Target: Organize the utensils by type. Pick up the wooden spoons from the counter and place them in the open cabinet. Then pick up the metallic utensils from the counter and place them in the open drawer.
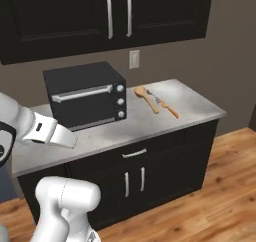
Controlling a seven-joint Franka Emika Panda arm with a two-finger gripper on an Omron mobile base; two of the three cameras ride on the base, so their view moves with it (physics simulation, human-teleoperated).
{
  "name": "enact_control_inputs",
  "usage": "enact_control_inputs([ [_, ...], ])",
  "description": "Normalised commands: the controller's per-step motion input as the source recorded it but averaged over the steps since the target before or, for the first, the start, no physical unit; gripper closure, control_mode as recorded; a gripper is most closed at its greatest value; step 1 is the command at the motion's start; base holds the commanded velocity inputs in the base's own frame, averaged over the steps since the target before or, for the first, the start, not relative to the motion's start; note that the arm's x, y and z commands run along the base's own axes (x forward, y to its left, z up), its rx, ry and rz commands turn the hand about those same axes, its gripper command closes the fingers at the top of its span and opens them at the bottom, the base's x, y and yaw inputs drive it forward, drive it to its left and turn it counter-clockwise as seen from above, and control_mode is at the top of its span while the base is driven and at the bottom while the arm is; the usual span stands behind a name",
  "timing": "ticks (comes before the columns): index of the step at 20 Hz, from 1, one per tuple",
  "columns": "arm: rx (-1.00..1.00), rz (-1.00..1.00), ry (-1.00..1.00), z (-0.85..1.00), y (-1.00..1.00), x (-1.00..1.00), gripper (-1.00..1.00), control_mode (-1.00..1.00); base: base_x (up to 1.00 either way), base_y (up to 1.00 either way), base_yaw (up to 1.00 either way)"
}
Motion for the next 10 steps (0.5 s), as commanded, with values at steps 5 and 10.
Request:
enact_control_inputs([
  [5, 0.0, 0.0, 0.0, 0.0, 0.0, 0.0, -1.0, 1.0, 0.33, -0.82, 0.22],
  [10, 0.0, 0.0, 0.0, 0.0, 0.0, 0.0, -1.0, 1.0, 0.27, -0.73, 0.38],
])
